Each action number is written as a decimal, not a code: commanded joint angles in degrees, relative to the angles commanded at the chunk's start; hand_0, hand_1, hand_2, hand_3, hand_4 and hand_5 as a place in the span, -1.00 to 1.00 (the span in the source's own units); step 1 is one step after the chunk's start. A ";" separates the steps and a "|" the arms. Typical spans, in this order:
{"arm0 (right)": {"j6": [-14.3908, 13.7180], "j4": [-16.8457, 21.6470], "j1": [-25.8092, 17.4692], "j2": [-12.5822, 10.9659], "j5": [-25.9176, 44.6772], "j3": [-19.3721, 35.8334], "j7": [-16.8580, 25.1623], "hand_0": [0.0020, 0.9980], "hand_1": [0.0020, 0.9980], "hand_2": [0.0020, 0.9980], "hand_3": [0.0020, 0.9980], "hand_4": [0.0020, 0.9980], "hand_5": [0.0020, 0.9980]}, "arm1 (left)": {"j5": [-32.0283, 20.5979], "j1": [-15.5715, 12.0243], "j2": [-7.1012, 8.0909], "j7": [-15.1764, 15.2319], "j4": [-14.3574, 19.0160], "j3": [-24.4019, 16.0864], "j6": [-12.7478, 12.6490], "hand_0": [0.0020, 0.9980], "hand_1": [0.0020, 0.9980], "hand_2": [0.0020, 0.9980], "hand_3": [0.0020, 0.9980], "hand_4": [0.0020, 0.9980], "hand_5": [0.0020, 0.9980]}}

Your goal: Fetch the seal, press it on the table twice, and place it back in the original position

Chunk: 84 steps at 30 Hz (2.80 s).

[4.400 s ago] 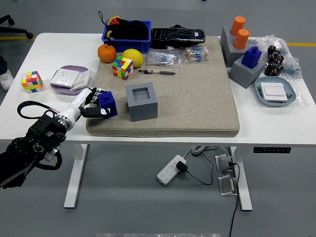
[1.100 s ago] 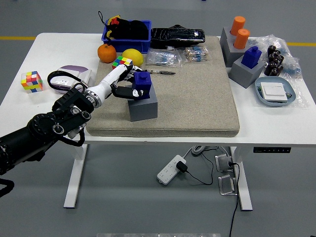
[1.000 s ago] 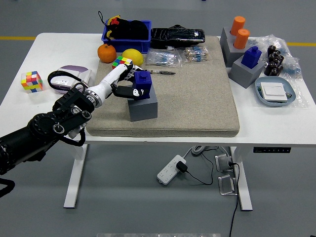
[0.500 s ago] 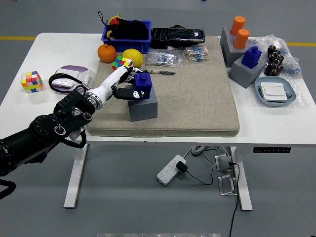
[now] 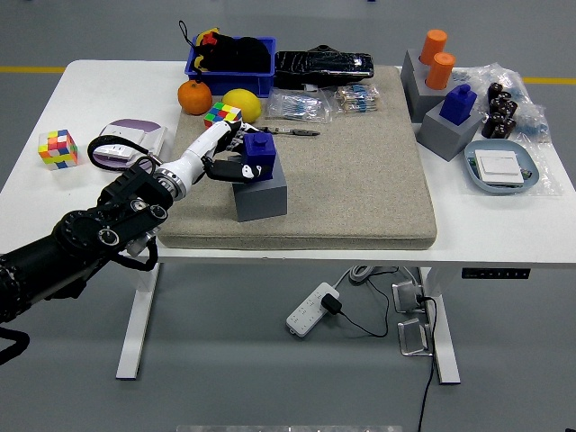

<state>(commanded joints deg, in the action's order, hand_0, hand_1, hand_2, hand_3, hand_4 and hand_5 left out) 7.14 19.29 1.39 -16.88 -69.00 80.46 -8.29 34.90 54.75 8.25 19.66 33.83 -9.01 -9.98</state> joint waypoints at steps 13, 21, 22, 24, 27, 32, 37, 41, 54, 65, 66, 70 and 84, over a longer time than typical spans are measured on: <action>0.01 0.03 -0.03 0.04 0.05 -0.08 0.01 0.66 0.46 0.39 0.42 0.49 0.03 | -2.68 -0.49 -0.25 0.18 -0.19 -0.33 1.28 0.44 0.41 0.30 0.38 0.78 -1.00; 0.01 0.04 -0.04 0.05 0.09 -0.12 0.00 0.67 0.46 0.39 0.42 0.49 0.03 | -2.72 -0.68 -0.20 -0.80 -0.39 -0.27 2.18 0.58 0.56 0.44 0.54 0.91 -0.73; 0.02 0.04 -0.03 0.06 0.10 -0.11 0.00 0.67 0.46 0.39 0.42 0.49 0.03 | -2.67 -0.67 -0.19 -0.88 -0.39 -0.29 2.20 0.58 0.56 0.44 0.54 0.91 -0.73; 0.01 0.03 -0.06 0.11 0.10 -0.01 -0.01 0.67 0.46 0.39 0.42 0.49 0.03 | -2.62 -0.65 -0.18 -1.03 -0.37 -0.32 2.27 0.58 0.56 0.44 0.54 0.91 -0.73; -0.01 0.03 -0.06 0.10 0.10 0.06 -0.02 0.66 0.46 0.39 0.42 0.49 0.03 | -2.69 -0.60 -0.11 -1.07 -0.37 -0.32 2.28 0.60 0.57 0.45 0.55 0.92 -0.73; -0.04 0.03 -0.09 0.08 0.12 0.11 -0.02 0.67 0.46 0.39 0.42 0.49 0.03 | -2.70 -0.50 0.06 -1.03 -0.28 -0.46 2.20 0.58 0.57 0.45 0.54 0.93 -0.66; -0.03 0.04 -0.12 0.18 0.13 0.09 0.00 0.67 0.46 0.39 0.42 0.49 0.03 | -2.71 -0.43 0.22 -0.94 -0.21 -0.50 2.09 0.58 0.57 0.45 0.54 0.93 -0.66; -0.05 0.04 -0.18 0.21 0.13 0.14 0.01 0.67 0.46 0.39 0.42 0.49 0.03 | -2.76 -0.38 0.32 -0.78 -0.10 -0.47 1.93 0.57 0.55 0.43 0.52 0.95 -0.62; -0.11 0.06 -0.27 0.47 0.23 0.23 0.08 0.66 0.46 0.39 0.42 0.49 0.03 | -2.84 -0.31 0.41 0.15 0.19 -0.39 1.16 0.55 0.46 0.34 0.47 0.94 -0.62; -0.12 0.07 -0.34 0.50 0.27 0.27 0.08 0.66 0.46 0.39 0.42 0.49 0.03 | -2.94 -0.41 0.48 0.41 0.13 -0.30 1.02 0.54 0.43 0.30 0.45 0.92 -0.63; -0.12 0.06 -0.34 0.51 0.26 0.27 0.08 0.66 0.46 0.39 0.42 0.49 0.03 | -2.96 -0.40 0.49 0.44 0.13 -0.29 1.02 0.54 0.43 0.30 0.45 0.92 -0.63; -0.13 0.03 -0.35 0.50 0.23 0.28 0.07 0.66 0.46 0.39 0.42 0.49 0.03 | -2.88 -0.33 0.61 0.41 0.14 -0.34 1.01 0.54 0.43 0.30 0.45 0.92 -0.63; -0.13 0.00 -0.23 0.46 0.40 0.03 0.08 0.66 0.46 0.39 0.42 0.49 0.03 | 0.02 0.46 1.44 2.54 -0.27 -1.88 1.27 0.75 0.80 0.68 0.76 0.98 -0.55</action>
<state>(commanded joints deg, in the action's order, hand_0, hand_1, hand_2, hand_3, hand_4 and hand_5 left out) 7.01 19.29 1.16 -16.42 -68.61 80.49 -8.20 34.92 55.21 9.70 22.20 33.57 -10.90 -8.71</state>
